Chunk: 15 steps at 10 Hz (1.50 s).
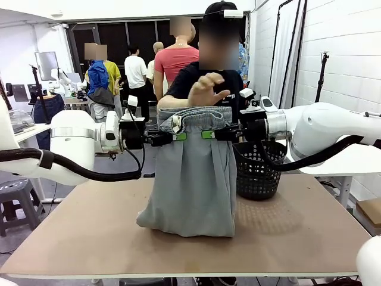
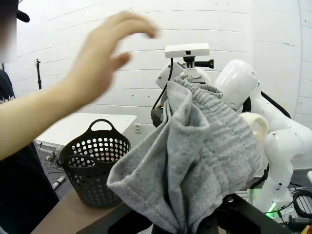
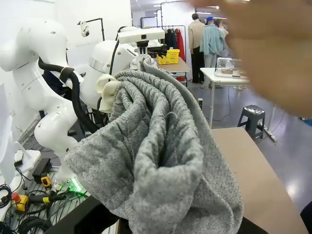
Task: Fold the training pants.
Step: Fold the Training pants in half.
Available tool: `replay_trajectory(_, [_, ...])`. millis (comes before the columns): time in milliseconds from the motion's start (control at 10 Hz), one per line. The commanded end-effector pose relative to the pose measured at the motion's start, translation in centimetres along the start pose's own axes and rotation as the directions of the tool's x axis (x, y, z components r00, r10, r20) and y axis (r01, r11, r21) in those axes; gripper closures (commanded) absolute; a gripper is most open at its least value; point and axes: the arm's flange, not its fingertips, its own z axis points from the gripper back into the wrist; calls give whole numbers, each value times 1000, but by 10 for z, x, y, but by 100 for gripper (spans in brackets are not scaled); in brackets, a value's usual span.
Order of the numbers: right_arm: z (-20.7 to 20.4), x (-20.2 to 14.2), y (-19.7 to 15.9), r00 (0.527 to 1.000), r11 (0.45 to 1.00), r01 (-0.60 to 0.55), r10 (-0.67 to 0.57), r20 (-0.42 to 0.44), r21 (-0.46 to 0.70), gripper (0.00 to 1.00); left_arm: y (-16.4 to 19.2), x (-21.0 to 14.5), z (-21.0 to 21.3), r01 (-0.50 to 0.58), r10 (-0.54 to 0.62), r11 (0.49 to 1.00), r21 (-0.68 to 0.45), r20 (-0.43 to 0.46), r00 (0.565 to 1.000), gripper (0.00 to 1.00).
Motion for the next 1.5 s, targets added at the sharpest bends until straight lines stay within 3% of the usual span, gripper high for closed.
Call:
replay_trajectory(0, [1,1,4,1000,1000,-6,6,-1,0,100,-1,3,-1,4,-4,1000,9,-4,1000,100])
replay_trajectory(1400, [1,1,4,1000,1000,-6,6,-1,0,100,-1,3,-1,4,-4,1000,9,-4,1000,100])
